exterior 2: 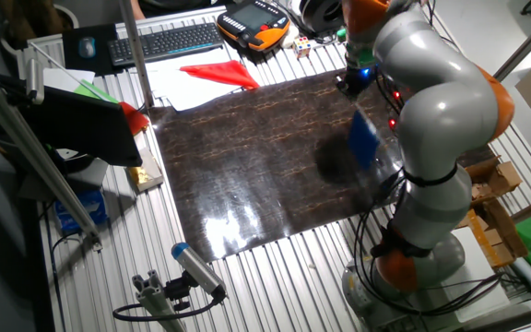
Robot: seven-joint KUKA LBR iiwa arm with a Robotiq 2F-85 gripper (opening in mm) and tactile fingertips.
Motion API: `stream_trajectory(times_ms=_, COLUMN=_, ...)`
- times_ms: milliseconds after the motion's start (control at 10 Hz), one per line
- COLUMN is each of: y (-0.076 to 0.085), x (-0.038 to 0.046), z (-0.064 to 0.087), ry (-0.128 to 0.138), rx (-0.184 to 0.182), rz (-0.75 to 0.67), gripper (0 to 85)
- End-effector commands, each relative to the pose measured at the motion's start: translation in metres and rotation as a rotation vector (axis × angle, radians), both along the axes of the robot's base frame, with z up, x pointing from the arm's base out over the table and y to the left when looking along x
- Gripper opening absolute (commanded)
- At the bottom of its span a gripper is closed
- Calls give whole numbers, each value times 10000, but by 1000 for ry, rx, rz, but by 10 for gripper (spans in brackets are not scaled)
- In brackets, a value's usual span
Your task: Wave the flag
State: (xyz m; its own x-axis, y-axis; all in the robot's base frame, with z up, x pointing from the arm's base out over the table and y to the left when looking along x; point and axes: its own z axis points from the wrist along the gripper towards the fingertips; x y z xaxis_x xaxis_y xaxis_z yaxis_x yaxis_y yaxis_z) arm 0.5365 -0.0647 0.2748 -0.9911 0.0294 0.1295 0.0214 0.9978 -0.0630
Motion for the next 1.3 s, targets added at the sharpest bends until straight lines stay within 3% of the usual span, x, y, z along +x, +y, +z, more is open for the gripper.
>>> stream_trajectory(times_ms=0, y=148, x=-8, z=-10, ry=-54, rx=141, rz=-792, gripper=113)
stream_trajectory(times_ms=100, y=171, x=-21, z=-19, ry=-70, rx=174, rz=-898, gripper=60)
stream_trajectory(times_ms=400, y=188, x=-33, z=-17, ry=-63, rx=257, rz=-1089, gripper=23)
stream_trajectory(times_ms=600, y=198, x=-35, z=-21, ry=-83, rx=274, rz=-1196, gripper=20)
stream_trajectory(times_ms=900, y=213, x=-11, z=-53, ry=-115, rx=261, rz=-1178, gripper=20)
stream_trajectory(times_ms=1200, y=241, x=162, z=-190, ry=-187, rx=302, rz=-1243, gripper=23)
